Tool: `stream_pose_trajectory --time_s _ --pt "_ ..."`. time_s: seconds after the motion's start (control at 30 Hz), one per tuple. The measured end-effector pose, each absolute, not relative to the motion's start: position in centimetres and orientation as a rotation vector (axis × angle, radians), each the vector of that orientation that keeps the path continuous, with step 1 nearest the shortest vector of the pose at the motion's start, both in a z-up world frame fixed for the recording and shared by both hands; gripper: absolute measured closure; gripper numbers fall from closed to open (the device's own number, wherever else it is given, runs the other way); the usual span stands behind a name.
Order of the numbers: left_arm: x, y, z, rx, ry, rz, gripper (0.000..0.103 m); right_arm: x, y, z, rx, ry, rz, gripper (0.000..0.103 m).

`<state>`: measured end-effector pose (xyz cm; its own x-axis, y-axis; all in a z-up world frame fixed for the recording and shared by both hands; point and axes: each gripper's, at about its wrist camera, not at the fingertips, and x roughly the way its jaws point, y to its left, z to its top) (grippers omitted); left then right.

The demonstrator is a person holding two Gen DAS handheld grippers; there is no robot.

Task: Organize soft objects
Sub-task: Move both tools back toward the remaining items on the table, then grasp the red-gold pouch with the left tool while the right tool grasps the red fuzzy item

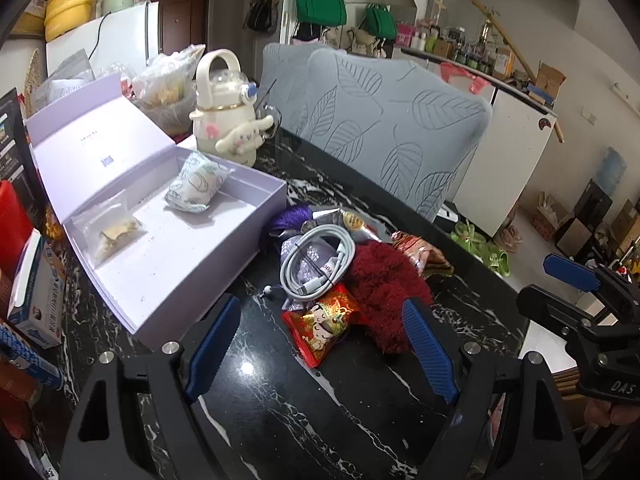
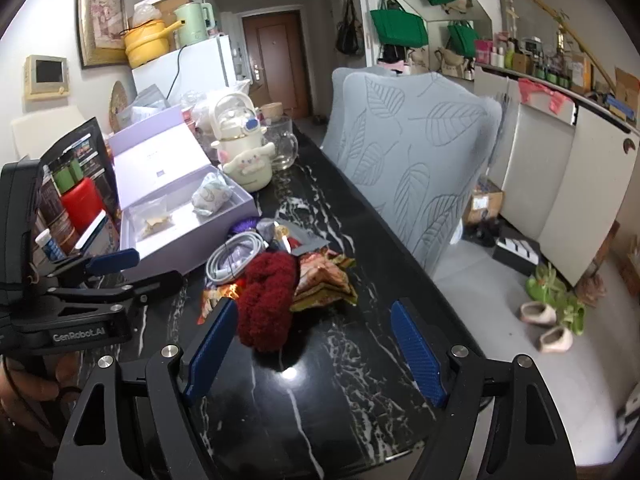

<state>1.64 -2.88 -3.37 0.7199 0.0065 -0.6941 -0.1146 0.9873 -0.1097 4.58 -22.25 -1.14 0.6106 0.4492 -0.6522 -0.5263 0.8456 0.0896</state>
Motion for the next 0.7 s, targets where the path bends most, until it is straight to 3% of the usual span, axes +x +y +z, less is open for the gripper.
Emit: stream_pose_trajectory --time_s 0.7 --pt "7.1 -1.1 -9.9 -0.291 0.99 0.115 0.019 8.6 -21.4 -6.4 -0.102 0.842 0.564 0.023"
